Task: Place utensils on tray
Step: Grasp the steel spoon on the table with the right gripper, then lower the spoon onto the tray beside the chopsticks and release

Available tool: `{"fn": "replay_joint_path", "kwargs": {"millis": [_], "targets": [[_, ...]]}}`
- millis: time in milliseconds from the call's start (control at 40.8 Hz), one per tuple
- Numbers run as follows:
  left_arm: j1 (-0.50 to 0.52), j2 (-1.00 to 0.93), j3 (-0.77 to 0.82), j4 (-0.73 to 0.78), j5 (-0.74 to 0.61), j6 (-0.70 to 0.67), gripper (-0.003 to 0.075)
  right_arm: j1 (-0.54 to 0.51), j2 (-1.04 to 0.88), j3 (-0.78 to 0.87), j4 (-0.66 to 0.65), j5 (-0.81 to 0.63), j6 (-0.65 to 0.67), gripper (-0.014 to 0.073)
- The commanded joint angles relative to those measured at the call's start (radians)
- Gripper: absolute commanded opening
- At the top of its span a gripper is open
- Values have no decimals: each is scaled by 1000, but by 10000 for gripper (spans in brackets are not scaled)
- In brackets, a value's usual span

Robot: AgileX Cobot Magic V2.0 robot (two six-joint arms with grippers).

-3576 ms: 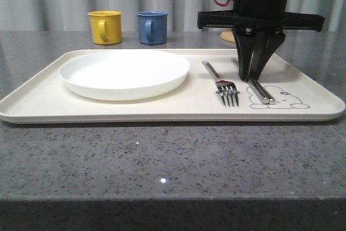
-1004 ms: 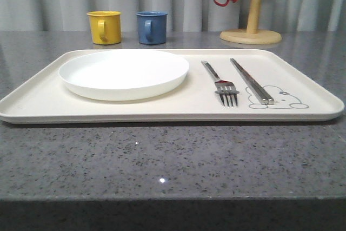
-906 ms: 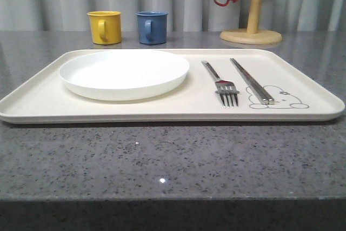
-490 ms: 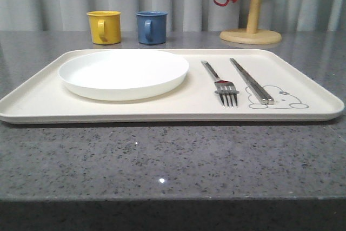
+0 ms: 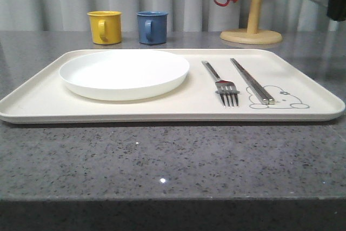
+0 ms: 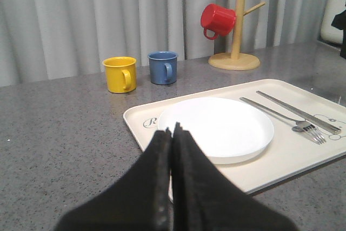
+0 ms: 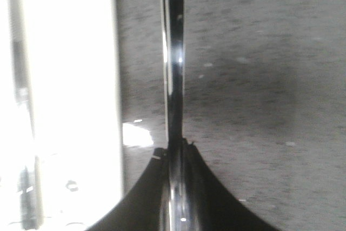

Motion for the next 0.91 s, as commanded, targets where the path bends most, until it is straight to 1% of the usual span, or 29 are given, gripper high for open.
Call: {"fn": "replay_joint_path", "kwargs": {"millis": [0, 147, 416, 588, 833, 882], "targets": [[3, -20, -25, -13, -77, -11, -18, 55, -17, -24, -5, 83, 37, -13], [3, -20, -25, -13, -77, -11, -18, 102, 12, -24, -3, 47, 65, -13], [3, -20, -25, -13, -77, -11, -18, 102, 81, -24, 28, 27, 103, -13], [3, -20, -25, -13, -77, -11, -18, 102, 123, -24, 81, 17, 114, -13], [3, -20, -25, -13, -77, -11, -18, 102, 150, -24, 83, -4, 152, -11], [3, -20, -25, -13, -77, -11, -18, 102, 150, -24, 83, -9, 153, 1]]}}
